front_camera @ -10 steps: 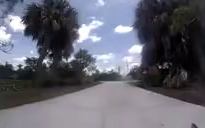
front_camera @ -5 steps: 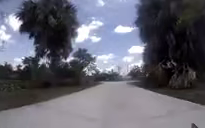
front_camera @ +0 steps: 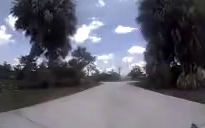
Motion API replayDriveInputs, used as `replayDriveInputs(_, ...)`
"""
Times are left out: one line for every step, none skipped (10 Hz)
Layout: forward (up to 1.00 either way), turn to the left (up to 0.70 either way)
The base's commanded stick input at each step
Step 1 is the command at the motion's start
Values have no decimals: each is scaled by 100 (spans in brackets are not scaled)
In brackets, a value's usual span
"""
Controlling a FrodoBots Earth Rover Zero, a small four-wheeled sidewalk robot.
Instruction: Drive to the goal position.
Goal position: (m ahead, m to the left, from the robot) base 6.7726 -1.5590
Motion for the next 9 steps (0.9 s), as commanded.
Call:
replayDriveInputs(85,0)
replayDriveInputs(85,0)
replayDriveInputs(85,0)
replayDriveInputs(85,-3)
replayDriveInputs(85,-16)
replayDriveInputs(85,-34)
replayDriveInputs(85,-34)
replayDriveInputs(85,-32)
replayDriveInputs(85,0)
